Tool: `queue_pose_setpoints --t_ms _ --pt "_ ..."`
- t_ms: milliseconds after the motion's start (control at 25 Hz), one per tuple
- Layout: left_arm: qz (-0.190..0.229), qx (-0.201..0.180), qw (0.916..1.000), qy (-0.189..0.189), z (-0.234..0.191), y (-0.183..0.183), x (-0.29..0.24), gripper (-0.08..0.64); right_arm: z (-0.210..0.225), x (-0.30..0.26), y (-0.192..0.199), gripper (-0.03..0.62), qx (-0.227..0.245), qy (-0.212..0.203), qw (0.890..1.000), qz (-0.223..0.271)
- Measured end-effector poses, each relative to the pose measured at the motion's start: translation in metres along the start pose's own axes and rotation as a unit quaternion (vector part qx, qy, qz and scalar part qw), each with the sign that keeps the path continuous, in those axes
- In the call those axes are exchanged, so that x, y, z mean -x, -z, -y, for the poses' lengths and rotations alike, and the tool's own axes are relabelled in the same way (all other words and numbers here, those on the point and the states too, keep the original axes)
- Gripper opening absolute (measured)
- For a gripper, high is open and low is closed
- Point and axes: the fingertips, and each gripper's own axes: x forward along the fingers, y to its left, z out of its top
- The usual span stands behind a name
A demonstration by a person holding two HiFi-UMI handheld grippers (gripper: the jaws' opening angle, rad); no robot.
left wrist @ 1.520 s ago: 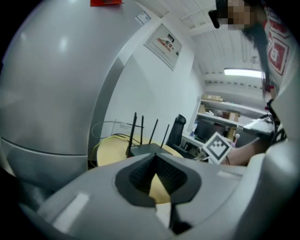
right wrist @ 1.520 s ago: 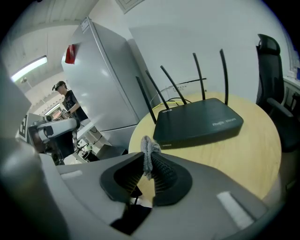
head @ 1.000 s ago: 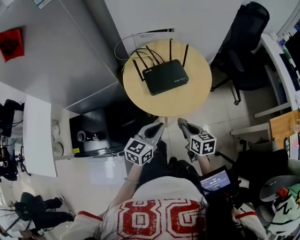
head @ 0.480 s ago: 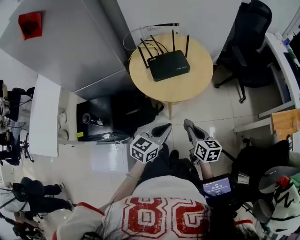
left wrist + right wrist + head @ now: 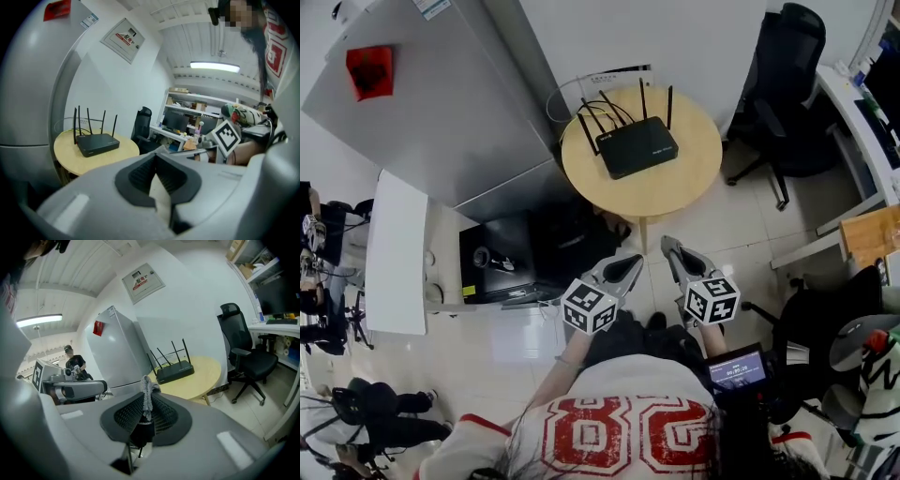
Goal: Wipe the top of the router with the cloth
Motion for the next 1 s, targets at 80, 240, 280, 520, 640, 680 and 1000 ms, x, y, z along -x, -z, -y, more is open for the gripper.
queue_pose_setpoints --t_ms 80,240,280,520,640,680,1000 --pt "0.001 0.000 1.0000 -0.005 -0.007 -0.001 0.011 -0.005 -0.013 -0.005 -0.003 0.043 0.007 -0.007 1.000 0.001" --pt "0.017 0.009 0.9997 -0.018 -0.022 -0.005 0.028 -0.005 -0.030 -0.017 -0.006 0.043 0.028 -0.011 0.999 -0.010" --pt "0.020 0.010 0.9996 -0.019 -0.024 -0.006 0.033 -0.005 -0.033 -0.021 -0.006 0.043 0.031 -0.011 0.999 -0.012" --pt "0.022 0.016 0.9994 -0.023 -0.026 -0.001 0.046 -0.005 -0.046 -0.023 -0.004 0.043 0.035 -0.011 0.999 -0.017" --pt "0.020 0.019 0.9993 -0.024 -0.030 0.001 0.052 -0.005 -0.051 -0.024 -0.001 0.043 0.035 -0.008 0.999 -0.020" --pt "0.020 0.020 0.9993 -0.024 -0.030 0.001 0.053 -0.005 -0.051 -0.025 0.000 0.043 0.034 -0.008 0.999 -0.022" --pt "0.014 0.020 0.9996 -0.015 -0.025 0.005 0.049 -0.005 -0.048 -0.021 0.007 0.043 0.028 -0.002 0.999 -0.028"
